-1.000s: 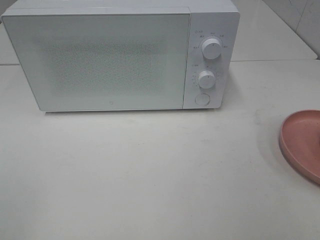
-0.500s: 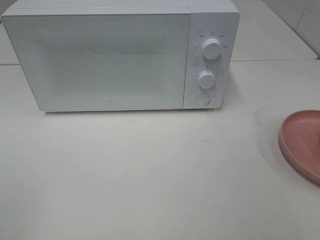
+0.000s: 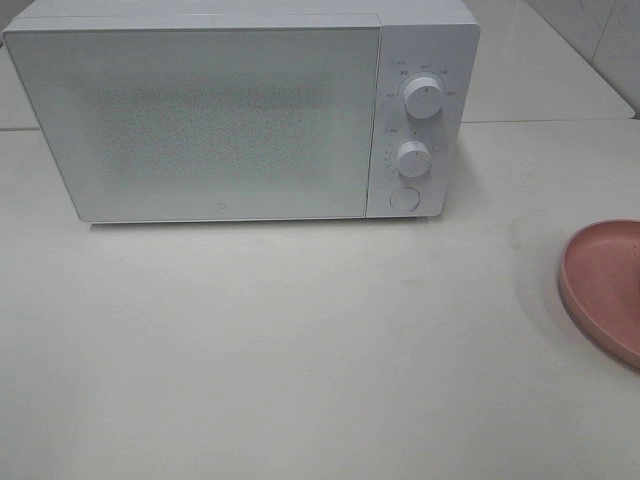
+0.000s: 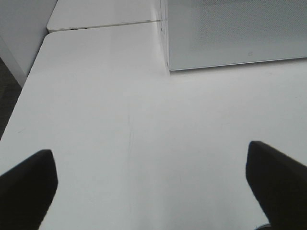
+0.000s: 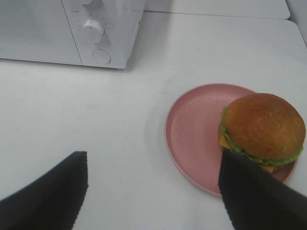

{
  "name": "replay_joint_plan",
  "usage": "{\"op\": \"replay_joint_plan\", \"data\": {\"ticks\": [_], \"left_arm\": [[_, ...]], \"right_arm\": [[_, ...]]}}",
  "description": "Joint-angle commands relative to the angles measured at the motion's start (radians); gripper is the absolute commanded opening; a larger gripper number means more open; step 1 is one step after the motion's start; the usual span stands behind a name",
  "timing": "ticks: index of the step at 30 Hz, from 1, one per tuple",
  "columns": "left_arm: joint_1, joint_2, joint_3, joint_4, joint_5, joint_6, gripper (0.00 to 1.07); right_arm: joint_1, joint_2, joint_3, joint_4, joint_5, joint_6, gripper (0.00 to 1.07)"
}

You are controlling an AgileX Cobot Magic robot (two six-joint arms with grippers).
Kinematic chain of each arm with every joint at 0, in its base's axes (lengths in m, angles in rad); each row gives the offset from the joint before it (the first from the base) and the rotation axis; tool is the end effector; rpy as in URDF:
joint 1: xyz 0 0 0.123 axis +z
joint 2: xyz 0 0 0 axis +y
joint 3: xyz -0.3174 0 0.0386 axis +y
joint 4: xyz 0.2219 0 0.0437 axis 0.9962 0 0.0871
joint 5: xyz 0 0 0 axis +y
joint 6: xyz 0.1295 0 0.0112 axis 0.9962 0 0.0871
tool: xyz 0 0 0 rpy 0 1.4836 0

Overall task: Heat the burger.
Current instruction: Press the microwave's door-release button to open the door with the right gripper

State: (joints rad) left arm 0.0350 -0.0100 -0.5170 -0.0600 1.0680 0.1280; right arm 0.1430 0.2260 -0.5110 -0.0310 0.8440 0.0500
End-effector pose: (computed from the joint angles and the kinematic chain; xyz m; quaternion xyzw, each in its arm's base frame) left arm -0.0310 -0.0079 0.2509 0.0411 0.8467 0.0133 0.5304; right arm 0.0160 -0.0007 0.2769 -0.0424 0.8516 0.0351 0.5212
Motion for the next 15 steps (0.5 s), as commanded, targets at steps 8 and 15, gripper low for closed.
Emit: {"op": "replay_joint_plan", "data": {"ticks": [8, 15], "left_arm": [[0.0, -0.02, 0.001, -0.003, 0.003, -0.007, 1.0], [0.0, -0.02, 0.001, -0.003, 0.003, -0.007, 1.0]], "right_arm": [[-0.002, 0.18, -0.01, -0.005, -0.195, -0.003, 0.75], [-0.002, 0.291, -0.01, -0.005, -0.294, -0.005, 0.75]]}}
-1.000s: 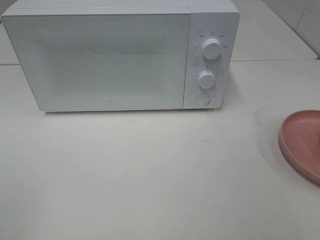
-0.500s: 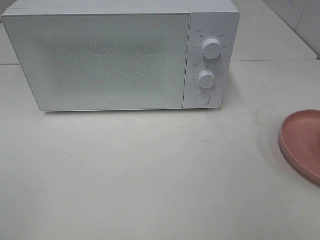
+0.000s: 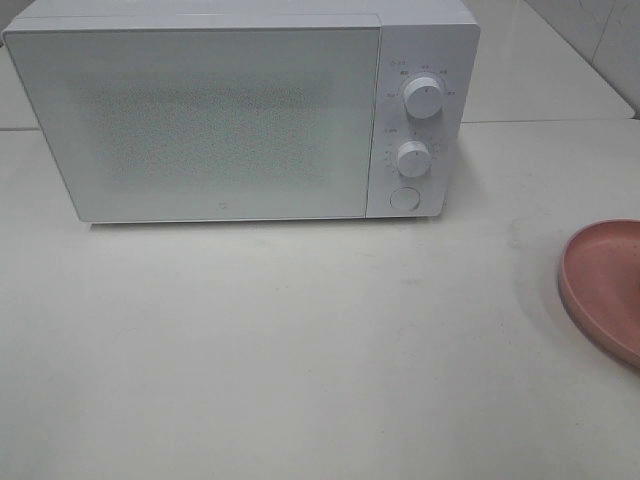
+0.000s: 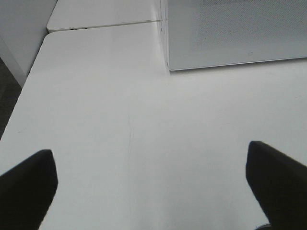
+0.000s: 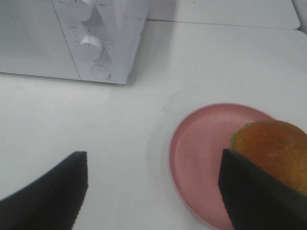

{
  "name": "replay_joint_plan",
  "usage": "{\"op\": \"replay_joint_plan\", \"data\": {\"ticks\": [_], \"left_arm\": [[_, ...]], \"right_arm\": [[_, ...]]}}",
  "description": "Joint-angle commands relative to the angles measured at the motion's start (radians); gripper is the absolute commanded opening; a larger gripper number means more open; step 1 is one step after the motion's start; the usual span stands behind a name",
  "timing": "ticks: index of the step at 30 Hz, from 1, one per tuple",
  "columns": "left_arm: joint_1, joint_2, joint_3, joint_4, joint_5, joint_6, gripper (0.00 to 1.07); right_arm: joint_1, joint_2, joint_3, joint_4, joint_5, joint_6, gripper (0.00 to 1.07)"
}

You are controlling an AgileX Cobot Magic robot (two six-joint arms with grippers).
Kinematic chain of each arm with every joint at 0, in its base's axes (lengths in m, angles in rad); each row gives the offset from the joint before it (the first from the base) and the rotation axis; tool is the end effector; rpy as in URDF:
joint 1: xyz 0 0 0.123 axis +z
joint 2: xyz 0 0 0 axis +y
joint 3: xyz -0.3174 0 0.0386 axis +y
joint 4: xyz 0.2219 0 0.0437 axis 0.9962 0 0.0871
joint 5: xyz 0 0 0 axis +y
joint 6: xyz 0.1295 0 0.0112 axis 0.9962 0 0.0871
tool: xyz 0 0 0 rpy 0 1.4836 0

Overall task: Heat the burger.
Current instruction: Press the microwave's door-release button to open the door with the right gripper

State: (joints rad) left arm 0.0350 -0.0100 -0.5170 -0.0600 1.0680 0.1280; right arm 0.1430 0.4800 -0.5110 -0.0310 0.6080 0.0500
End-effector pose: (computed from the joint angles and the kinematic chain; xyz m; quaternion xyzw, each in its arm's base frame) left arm -0.0310 -0.0079 0.2509 0.0411 0.8467 0.0133 0.5304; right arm 0.0710 0.0079 0.2931 -0.0462 0.8561 0.0355 0.5135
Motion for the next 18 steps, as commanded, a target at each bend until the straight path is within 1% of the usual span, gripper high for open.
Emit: {"op": "replay_joint_plan", "data": {"ticks": [1, 3, 7, 9, 11, 12, 16, 18], "left_arm": [[0.0, -0.02, 0.001, -0.003, 0.003, -0.007, 1.0], [0.0, -0.02, 0.001, -0.003, 0.003, -0.007, 1.0], [0.0, -0.02, 0.001, -0.003, 0.003, -0.007, 1.0], [0.0, -0.02, 0.001, -0.003, 0.003, -0.007, 1.0], [0.0, -0.02, 0.001, -0.003, 0.003, -0.007, 1.0], [0.0, -0.02, 0.001, -0.003, 0.003, -0.007, 1.0], [0.0, -0.02, 0.001, -0.003, 0.003, -0.007, 1.0], [0.0, -0.02, 0.001, -0.003, 0.003, -0.007, 1.0]], "right_arm": [[-0.002, 0.076, -0.01, -0.005, -0.1, -0.005, 0.75], [-0.002, 0.129, -0.01, -0.005, -0.16, -0.005, 0.75], [-0.002, 0.167, -0.01, -0.005, -0.207, -0.005, 0.75], [-0.002, 0.237, -0.01, -0.005, -0.292, -0.005, 0.75], [-0.002, 0.256, -0.01, -0.005, -0.313, -0.005, 0.75], [-0.002, 0.296, -0.01, -0.005, -0.35, -0.003, 0.75], [-0.002, 0.329, -0.01, -0.005, -0.38, -0.003, 0.75], [-0.002, 0.403, -0.01, -0.007, -0.432, -0.004, 0.75]]}}
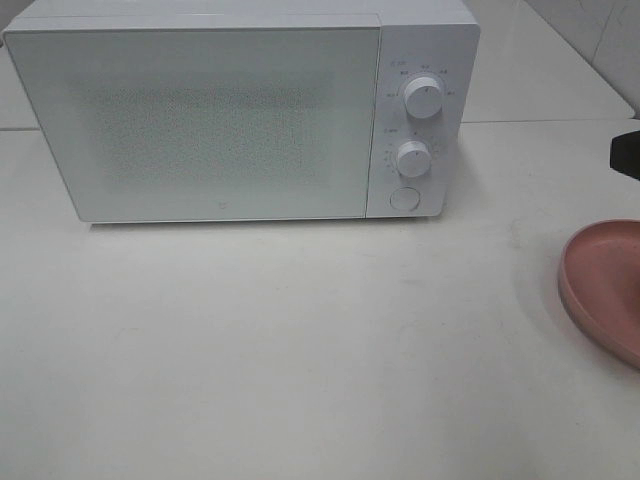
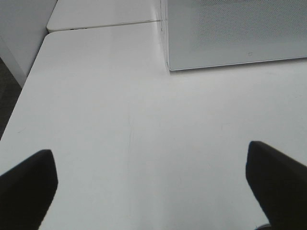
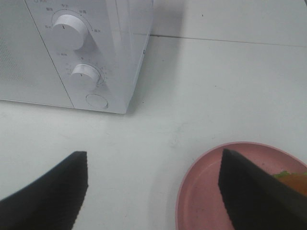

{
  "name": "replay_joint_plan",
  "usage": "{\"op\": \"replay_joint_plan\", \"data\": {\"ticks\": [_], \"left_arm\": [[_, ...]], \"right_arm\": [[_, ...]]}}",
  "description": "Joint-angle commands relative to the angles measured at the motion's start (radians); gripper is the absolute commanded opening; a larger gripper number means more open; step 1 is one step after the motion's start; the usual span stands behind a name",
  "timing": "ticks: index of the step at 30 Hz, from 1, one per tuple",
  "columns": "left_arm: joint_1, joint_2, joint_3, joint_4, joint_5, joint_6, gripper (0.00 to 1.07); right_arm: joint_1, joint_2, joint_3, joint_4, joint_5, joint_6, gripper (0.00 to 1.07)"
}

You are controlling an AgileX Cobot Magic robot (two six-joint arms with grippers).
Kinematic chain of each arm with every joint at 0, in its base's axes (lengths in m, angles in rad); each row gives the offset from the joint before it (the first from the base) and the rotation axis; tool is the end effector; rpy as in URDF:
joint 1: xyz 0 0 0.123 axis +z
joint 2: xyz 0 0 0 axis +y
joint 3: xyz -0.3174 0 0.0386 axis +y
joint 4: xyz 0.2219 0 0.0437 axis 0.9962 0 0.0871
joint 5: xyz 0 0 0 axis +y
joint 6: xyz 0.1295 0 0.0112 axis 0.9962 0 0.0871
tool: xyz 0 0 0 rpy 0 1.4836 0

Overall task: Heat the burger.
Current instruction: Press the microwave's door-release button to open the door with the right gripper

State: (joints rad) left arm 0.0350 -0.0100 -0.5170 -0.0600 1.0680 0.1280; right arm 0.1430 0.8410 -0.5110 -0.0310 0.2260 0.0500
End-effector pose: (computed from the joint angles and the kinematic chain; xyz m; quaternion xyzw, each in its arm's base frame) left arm -0.0310 -0.0079 0.2509 0.0411 0.8467 0.0133 0.5304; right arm 0.1557 0.0215 0.2959 -0.0506 0.8505 0.0396 0.5221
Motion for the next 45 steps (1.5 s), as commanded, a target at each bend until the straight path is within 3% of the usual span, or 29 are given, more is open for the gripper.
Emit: {"op": "replay_joint_plan", "data": {"ticks": [1, 16, 20, 26, 30, 31, 36, 37, 38, 45], "left_arm": [[0.0, -0.02, 0.001, -0.003, 0.003, -0.007, 1.0], [0.0, -0.02, 0.001, -0.003, 0.003, -0.007, 1.0], [0.0, -0.02, 0.001, -0.003, 0.003, -0.007, 1.0], [0.0, -0.02, 0.001, -0.003, 0.003, -0.007, 1.0], [0.0, -0.02, 0.001, -0.003, 0.003, -0.007, 1.0], [0.0, -0.02, 0.001, -0.003, 0.003, -0.007, 1.0], [0.0, -0.02, 0.001, -0.003, 0.003, -0.007, 1.0], [0.0, -0.02, 0.001, -0.003, 0.003, -0.007, 1.0], [0.0, -0.02, 0.001, -0.003, 0.003, -0.007, 1.0], [0.0, -0.02, 0.001, -0.003, 0.003, -0.007, 1.0]], "right_arm": [[-0.002, 0.042, -0.01, -0.007, -0.05, -0.004, 0.75], [-0.002, 0.287, 0.004, -0.006, -0.404, 0.007, 0.75], [0.0, 0.35, 0.105, 0.031, -0.685, 0.007, 0.75], [0.008, 0.403, 0.192, 0.128, -0.892, -0.04, 0.75], [0.082, 0.463, 0.244, 0.226, -1.048, -0.129, 0.75], [0.138, 0.503, 0.26, 0.298, -1.125, -0.162, 0.75], [0.245, 0.581, 0.271, 0.443, -1.233, -0.222, 0.75], [0.309, 0.617, 0.271, 0.511, -1.283, -0.251, 0.75], [0.309, 0.617, 0.271, 0.511, -1.283, -0.251, 0.75], [0.539, 0.763, 0.269, 0.722, -1.563, -0.27, 0.75]]}}
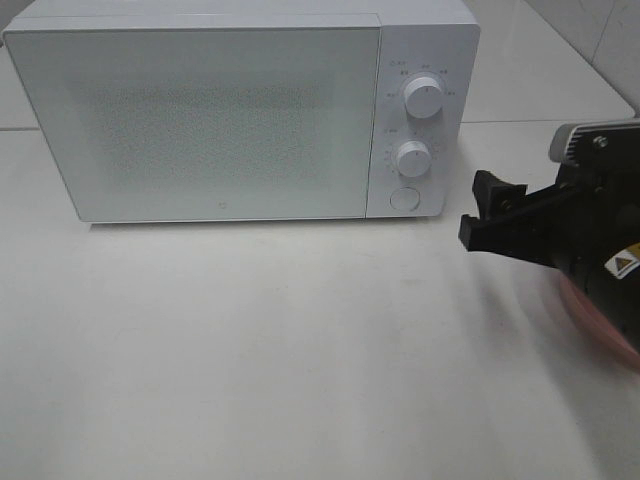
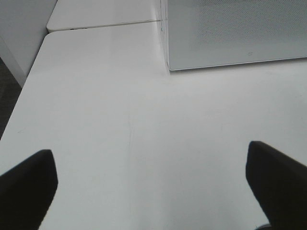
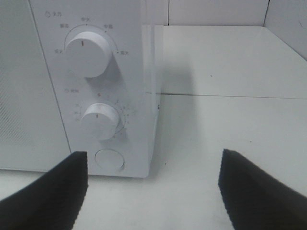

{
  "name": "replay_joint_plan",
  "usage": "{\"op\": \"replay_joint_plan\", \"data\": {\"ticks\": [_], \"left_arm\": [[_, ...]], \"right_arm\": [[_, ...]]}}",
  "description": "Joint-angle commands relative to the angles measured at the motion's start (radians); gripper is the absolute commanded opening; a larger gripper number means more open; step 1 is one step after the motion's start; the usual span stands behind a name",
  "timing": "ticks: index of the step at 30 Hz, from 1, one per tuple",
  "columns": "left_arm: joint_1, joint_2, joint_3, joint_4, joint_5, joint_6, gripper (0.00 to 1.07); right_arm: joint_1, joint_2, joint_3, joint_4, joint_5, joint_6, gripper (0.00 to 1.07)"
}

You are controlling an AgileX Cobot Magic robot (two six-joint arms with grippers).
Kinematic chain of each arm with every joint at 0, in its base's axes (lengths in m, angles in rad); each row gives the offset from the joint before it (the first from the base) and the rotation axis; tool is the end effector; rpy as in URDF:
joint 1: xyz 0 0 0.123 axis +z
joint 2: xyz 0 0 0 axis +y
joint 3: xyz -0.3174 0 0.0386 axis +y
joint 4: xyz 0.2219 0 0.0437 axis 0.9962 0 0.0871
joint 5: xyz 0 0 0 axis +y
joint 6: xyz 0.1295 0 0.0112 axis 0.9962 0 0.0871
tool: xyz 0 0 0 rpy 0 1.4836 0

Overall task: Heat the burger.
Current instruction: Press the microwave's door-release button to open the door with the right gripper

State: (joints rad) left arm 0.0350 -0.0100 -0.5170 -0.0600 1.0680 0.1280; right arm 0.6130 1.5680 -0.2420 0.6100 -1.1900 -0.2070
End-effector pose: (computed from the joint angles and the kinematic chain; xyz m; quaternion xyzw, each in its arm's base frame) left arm -0.0310 -0.0079 0.2509 0.0411 0.8467 0.0133 0.5304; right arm 0.2386 0.0834 0.2223 -0.0249 0.7423 0.0103 0.6695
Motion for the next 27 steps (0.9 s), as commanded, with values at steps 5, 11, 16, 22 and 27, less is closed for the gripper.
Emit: {"op": "replay_joint_plan", "data": {"ticks": [5, 11, 16, 22, 27], "left_arm": [[0.0, -0.02, 0.001, -0.003, 0.003, -0.007, 1.0], [0.0, -0.02, 0.001, -0.003, 0.003, -0.007, 1.0], [0.0, -0.02, 0.001, -0.003, 0.003, -0.007, 1.0], [0.0, -0.02, 0.001, -0.003, 0.003, -0.007, 1.0], [0.0, -0.02, 0.001, -0.003, 0.003, -0.007, 1.0]], "right_arm": [[0.154, 0.089, -0.015, 0.181, -0.208, -0.012, 0.75], [0.234, 0.131, -0.067, 0.272, -0.208, -0.013, 0.75], [0.253, 0.154, -0.102, 0.291, -0.207, -0.014, 0.75], [0.278, 0.154, -0.123, 0.35, -0.207, -0.014, 0.75], [0.278, 0.154, -0.123, 0.348, -0.207, -0.014, 0.75]]}}
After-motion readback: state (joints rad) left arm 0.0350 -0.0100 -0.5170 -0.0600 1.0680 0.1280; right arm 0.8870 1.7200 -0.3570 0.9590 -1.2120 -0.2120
